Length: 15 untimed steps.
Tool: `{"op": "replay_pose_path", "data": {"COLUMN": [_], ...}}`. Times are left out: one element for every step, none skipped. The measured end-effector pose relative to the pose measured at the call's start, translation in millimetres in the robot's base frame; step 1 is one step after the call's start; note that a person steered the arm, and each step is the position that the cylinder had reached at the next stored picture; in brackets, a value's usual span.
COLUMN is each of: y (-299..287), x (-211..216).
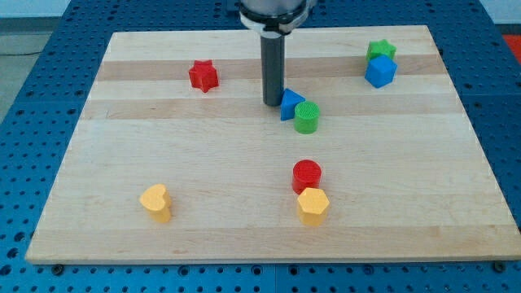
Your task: Move the blue triangle into the blue cube
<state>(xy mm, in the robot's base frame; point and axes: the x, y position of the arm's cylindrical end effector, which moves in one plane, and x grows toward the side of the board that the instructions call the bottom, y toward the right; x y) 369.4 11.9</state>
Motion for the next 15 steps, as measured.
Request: {"op": "replay_pose_path", "data": {"y": [0.2,-37.4,-43.5,-10.2,9.4,29.4,60.9,80.7,94.0,106.2,105.7,88.7,37.8,-26.3,-37.2], "x": [2.2,32.7,75.7,86.7,64.2,50.8,48.3,37.7,24.9,5.9,22.0,80.6,94.1,68.0,47.5]}}
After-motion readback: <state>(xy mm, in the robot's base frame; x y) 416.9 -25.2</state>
